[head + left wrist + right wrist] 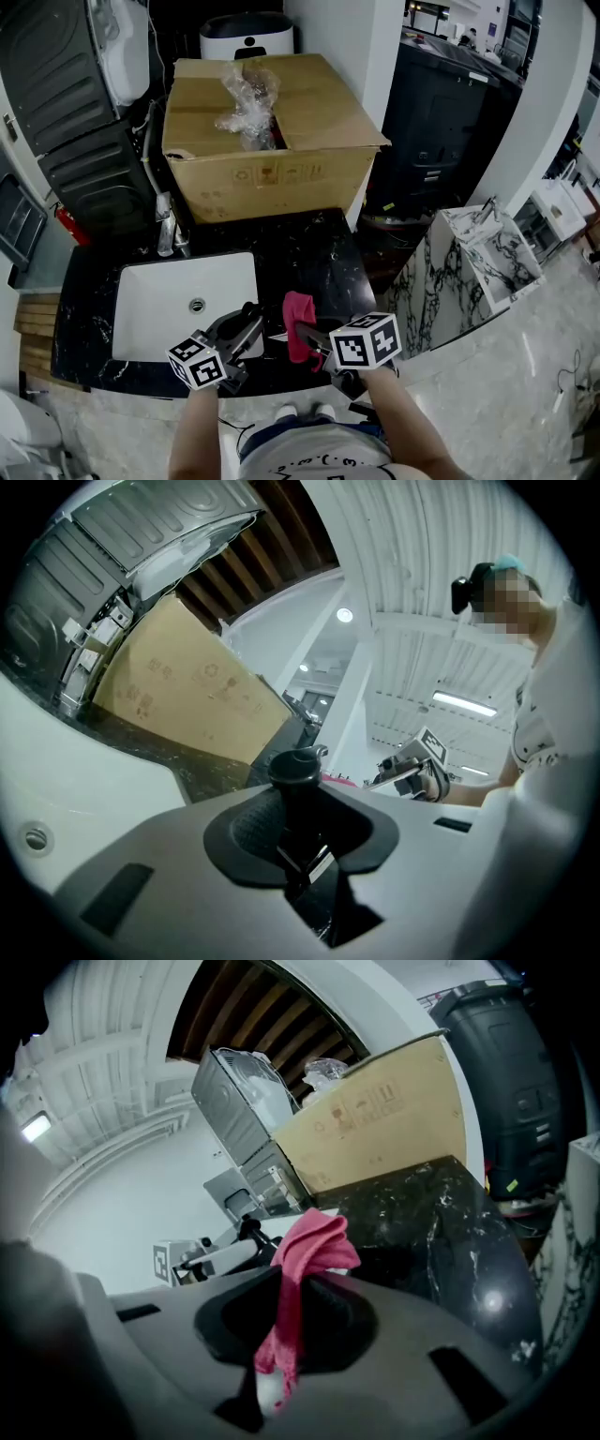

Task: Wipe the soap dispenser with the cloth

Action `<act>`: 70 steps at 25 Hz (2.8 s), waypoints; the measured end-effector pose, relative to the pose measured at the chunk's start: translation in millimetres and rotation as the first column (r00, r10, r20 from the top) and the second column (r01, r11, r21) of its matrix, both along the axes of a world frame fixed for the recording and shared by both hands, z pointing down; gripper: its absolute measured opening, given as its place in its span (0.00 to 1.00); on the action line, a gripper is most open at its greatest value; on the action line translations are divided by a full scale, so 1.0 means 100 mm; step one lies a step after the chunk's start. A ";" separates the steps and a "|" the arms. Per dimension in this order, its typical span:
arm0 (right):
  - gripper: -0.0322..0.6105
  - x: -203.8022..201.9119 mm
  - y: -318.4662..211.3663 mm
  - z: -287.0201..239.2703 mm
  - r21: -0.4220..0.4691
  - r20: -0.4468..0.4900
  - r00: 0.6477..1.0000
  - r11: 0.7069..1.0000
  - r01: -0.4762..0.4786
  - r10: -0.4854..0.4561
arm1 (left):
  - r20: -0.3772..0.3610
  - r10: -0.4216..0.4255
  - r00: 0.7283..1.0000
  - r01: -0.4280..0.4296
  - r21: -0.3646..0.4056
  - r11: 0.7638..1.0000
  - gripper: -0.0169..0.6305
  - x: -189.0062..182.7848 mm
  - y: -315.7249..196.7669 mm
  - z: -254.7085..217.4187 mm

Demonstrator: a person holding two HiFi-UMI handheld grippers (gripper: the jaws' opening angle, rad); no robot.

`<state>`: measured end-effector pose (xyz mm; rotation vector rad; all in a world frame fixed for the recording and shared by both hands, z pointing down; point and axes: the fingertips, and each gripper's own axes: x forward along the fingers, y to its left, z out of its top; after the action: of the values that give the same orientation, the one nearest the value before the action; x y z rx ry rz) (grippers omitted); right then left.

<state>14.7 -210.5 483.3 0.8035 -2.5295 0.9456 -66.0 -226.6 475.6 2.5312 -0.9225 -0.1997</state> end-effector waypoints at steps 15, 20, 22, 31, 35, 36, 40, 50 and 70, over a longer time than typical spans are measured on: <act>0.13 0.33 -0.18 -0.06 -0.020 0.025 0.990 0.990 -0.137 0.137 | 0.030 -0.003 1.000 0.003 -0.005 1.000 0.18 0.01 0.00 0.00; 0.13 0.02 -0.36 -0.32 0.040 0.074 0.995 0.997 -0.072 0.069 | 0.051 -0.006 0.999 0.006 -0.003 1.000 0.18 0.04 0.01 -0.02; 0.13 -0.07 -0.41 -0.26 0.041 0.039 0.998 0.998 -0.046 0.044 | 0.057 -0.007 0.998 0.007 -0.002 1.000 0.18 0.05 0.01 -0.02; 0.13 0.38 -0.48 0.32 -0.066 -0.117 0.980 0.984 -0.167 0.158 | 0.130 -0.009 0.992 0.003 0.051 0.999 0.19 0.23 0.00 -0.10; 0.13 0.54 -0.43 0.27 -0.077 -0.040 0.974 0.971 -0.225 0.222 | 0.253 -0.004 0.967 -0.027 0.117 0.993 0.20 0.48 -0.01 -0.14; 0.13 0.60 -0.42 0.26 -0.081 -0.023 0.970 0.967 -0.243 0.241 | 0.295 0.002 0.955 -0.045 0.140 0.989 0.20 0.55 -0.02 -0.15; 0.13 0.85 -0.42 0.22 -0.081 -0.002 0.956 0.953 -0.292 0.293 | 0.399 0.044 0.916 -0.120 0.168 0.978 0.27 0.71 -0.08 -0.13; 0.13 1.01 -0.43 0.11 -0.061 0.027 0.955 0.954 -0.294 0.296 | 0.538 0.133 0.832 -0.282 0.203 0.938 0.20 1.08 -0.05 -0.11; 0.13 0.16 0.06 -0.13 0.012 -0.174 0.825 0.837 0.547 -0.537 | 0.699 -0.003 0.715 -0.478 0.492 0.728 0.19 1.00 0.84 -0.15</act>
<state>30.2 -204.9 470.5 0.1299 -2.4355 0.5808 33.7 -142.5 460.2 3.4624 -0.7891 0.6509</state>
